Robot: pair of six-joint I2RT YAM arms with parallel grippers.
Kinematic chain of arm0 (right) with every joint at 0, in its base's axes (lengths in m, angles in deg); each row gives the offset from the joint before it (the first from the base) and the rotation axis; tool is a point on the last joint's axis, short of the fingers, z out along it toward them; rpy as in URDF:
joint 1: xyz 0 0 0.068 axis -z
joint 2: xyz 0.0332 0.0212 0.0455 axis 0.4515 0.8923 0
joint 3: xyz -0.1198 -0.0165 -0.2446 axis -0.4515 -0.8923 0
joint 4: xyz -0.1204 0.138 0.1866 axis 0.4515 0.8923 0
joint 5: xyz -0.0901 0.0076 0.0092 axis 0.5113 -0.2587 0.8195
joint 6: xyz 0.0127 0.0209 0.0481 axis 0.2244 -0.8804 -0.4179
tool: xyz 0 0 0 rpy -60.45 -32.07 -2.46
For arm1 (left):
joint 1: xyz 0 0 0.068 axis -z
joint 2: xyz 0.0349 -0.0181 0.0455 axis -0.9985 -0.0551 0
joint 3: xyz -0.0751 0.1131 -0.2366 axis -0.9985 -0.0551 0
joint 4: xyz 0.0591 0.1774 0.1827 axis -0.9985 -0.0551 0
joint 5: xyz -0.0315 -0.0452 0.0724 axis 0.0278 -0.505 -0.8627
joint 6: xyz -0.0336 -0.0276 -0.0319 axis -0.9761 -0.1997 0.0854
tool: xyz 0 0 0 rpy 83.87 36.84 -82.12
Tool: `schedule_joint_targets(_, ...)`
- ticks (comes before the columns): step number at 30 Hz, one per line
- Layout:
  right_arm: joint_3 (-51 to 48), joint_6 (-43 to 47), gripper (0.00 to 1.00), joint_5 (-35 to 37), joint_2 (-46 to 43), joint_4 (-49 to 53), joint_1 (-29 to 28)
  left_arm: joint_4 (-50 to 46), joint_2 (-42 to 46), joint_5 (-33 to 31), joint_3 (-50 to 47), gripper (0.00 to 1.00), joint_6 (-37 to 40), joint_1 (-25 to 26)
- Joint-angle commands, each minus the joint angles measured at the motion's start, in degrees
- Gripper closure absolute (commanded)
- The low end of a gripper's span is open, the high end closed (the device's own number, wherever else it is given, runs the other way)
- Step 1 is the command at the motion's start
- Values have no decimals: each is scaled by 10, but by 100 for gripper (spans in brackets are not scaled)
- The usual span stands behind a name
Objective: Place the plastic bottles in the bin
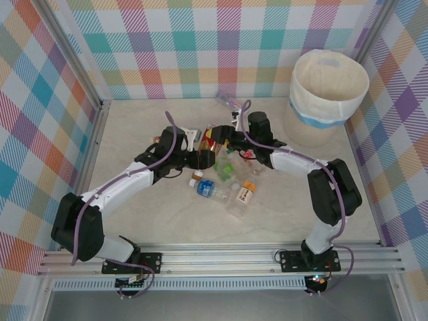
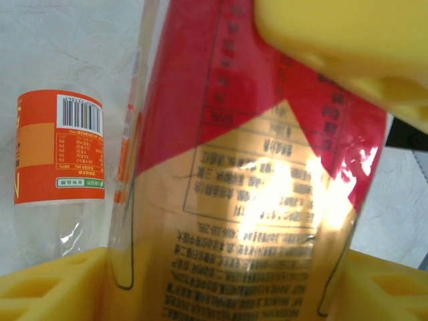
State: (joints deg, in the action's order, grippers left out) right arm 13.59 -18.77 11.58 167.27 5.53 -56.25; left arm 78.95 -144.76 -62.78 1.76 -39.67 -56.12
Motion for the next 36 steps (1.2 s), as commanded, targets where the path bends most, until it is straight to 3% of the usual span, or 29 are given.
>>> schedule_joint_targets(1,10,42,41,28,-35,38,1,-9,7,10,23,11,-3,5)
schedule_joint_targets(5,7,68,42,58,-80,90,23,10,38,15,3,1,-15,4)
schedule_joint_targets(7,2,77,42,69,-107,113,46,25,61,-9,-17,0,-21,3)
schedule_joint_targets(14,1,103,44,111,-201,179,132,58,135,-157,-83,0,-63,-1)
schedule_joint_targets(21,39,123,42,187,-253,219,206,25,165,-275,-129,0,-166,-16)
schedule_joint_targets(24,68,138,43,214,-248,219,235,21,181,-263,-160,0,-196,-19)
schedule_joint_targets(30,196,137,43,197,-177,236,299,-17,221,-239,-193,0,-212,-23)
schedule_joint_targets(36,269,101,43,258,-116,188,348,-17,236,-188,-238,0,-242,-25)
